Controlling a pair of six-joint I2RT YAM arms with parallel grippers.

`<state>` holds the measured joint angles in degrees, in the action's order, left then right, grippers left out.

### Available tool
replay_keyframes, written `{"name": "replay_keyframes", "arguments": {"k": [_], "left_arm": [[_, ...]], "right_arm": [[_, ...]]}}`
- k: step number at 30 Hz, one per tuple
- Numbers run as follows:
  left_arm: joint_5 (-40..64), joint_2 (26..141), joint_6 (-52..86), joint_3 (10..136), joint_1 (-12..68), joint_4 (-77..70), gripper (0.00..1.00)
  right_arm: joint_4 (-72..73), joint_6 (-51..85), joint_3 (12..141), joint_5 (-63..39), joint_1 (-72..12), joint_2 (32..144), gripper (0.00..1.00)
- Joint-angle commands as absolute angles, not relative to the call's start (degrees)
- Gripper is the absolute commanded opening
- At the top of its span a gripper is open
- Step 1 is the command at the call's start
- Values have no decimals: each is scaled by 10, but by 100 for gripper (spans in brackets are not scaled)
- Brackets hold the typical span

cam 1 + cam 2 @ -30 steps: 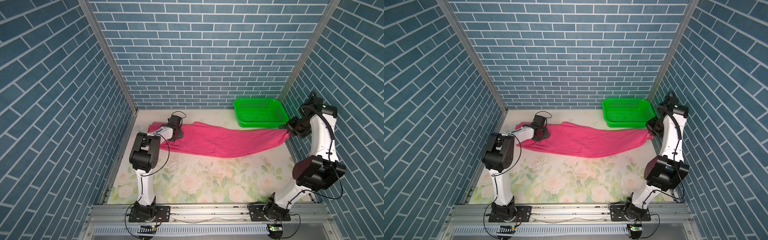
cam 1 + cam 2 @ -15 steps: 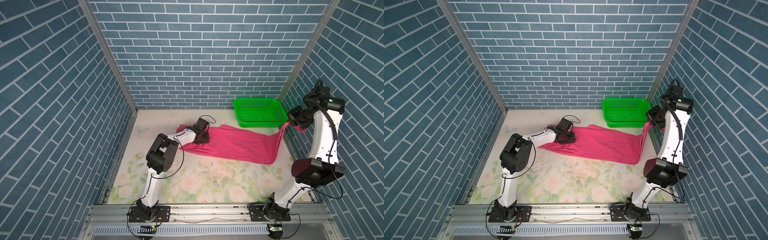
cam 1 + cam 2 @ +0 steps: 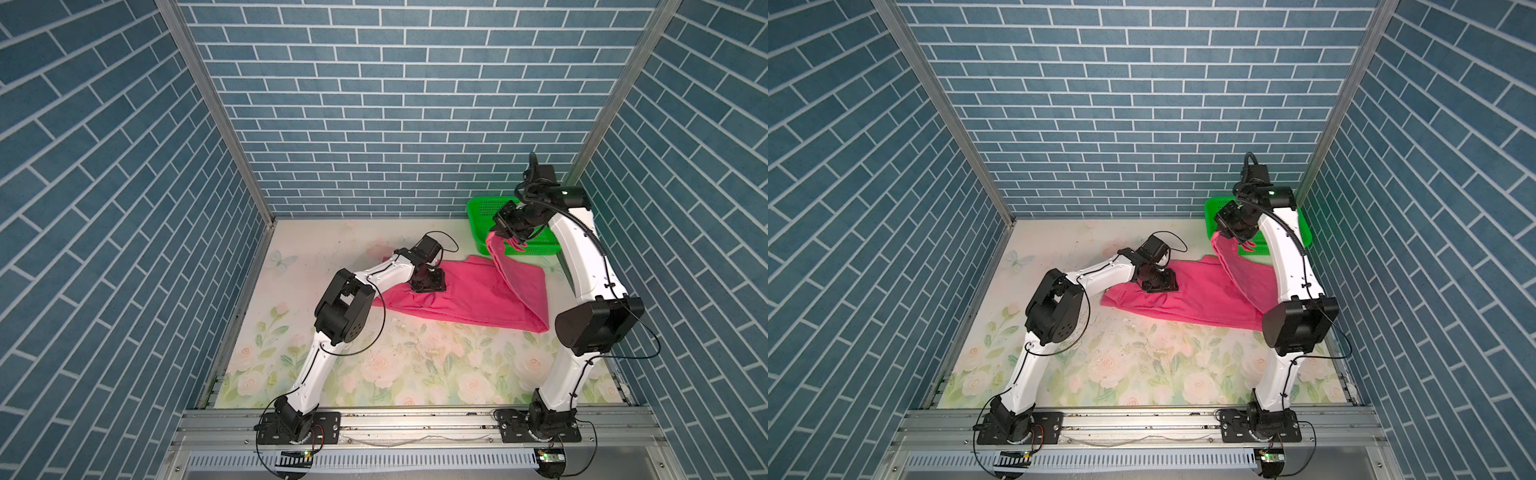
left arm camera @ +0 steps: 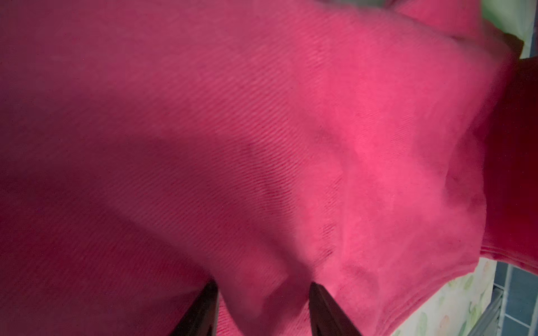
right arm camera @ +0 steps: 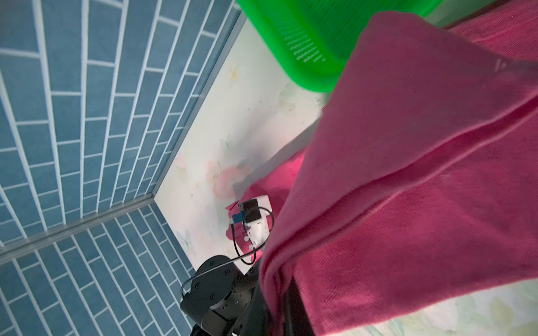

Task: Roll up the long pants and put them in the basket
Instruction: Fold the long pant at the center of the board.

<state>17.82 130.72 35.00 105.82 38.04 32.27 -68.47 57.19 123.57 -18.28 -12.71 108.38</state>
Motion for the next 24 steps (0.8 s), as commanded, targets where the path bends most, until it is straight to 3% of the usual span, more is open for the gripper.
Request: {"name": "replay_keyframes", "arguments": {"k": [1,9,17,24], "left_arm": [[112,1208,370,1073,310,348,58],[5,1149,298,1187,191,462,59],[18,1067,302,997,169,388,59],[29,1047,295,945,164,367,59]], "right_arm": [[-657,627,1243,-201,-151,1088,0],[-649,654,1259,-217,-217,1121,0],[-624,687,1301,-232,-293,1181,0],[-634,696,1351,-240,-324,1231,0]]}}
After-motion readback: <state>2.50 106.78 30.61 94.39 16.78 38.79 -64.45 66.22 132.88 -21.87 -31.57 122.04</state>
